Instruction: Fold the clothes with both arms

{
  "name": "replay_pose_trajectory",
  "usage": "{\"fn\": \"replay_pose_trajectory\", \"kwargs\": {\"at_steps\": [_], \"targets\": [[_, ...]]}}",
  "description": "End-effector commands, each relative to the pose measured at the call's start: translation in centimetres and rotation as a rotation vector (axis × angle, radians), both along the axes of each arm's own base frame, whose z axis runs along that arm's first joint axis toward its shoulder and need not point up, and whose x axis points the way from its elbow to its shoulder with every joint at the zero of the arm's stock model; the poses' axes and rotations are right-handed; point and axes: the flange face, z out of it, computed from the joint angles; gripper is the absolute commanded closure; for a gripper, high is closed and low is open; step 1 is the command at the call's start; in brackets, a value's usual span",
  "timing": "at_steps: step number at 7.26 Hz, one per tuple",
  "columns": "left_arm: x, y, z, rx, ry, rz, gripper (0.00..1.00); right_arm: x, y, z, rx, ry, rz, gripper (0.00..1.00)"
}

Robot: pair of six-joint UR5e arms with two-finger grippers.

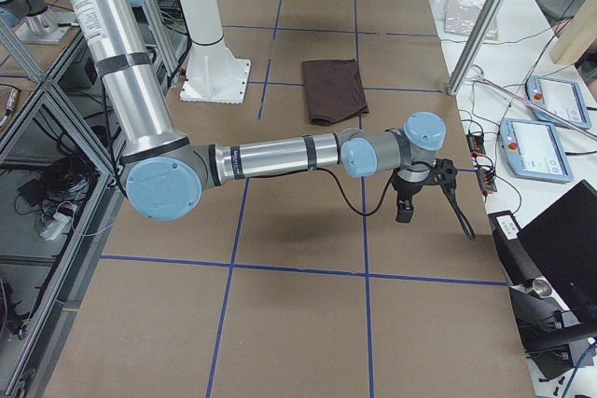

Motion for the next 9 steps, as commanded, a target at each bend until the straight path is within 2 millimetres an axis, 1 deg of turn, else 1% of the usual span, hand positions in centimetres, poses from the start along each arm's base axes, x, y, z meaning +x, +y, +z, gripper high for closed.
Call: {"fn": "replay_pose_trajectory", "kwargs": {"at_steps": [1, 2, 3, 4, 5, 6, 7, 8, 9], "targets": [[-3.4, 0.7, 5.6, -0.123, 0.091, 0.046, 0.0, 2.7, 2.8, 3.7, -0.058, 0.018, -0.015, 0.0], [-3.4, 1.1, 6.3, -0.149, 0.111, 0.049, 0.0, 2.6, 3.0, 3.9, -0.057, 0.021, -0.017, 0.0], [-3.6, 1.8, 7.4, -0.169, 0.104, 0.046, 0.0, 2.6, 3.8, 2.5, -0.025, 0.007, -0.019, 0.0], [-4.1, 3.0, 9.1, -0.185, 0.055, 0.019, 0.0, 2.9, 5.7, 2.6, -0.02, 0.031, -0.009, 0.0], [-4.5, 5.6, 11.0, -0.198, 0.037, 0.021, 0.0, 3.1, 7.8, 2.6, -0.015, 0.033, -0.008, 0.0], [-4.3, 9.4, 12.5, -0.207, 0.037, 0.013, 0.0, 3.3, 10.0, 4.2, -0.037, 0.049, -0.006, 0.0], [-4.4, 8.4, 11.3, -0.191, 0.032, -0.002, 0.0, 3.5, 10.4, 4.0, -0.025, 0.057, -0.011, 0.0], [-4.1, 8.7, 12.0, -0.223, 0.077, 0.005, 0.0, 3.5, 10.6, 4.0, -0.035, 0.058, -0.007, 0.0], [-4.4, 8.4, 9.9, -0.288, 0.128, -0.069, 0.0, 3.5, 10.8, 4.3, -0.041, 0.058, -0.011, 0.0]]}}
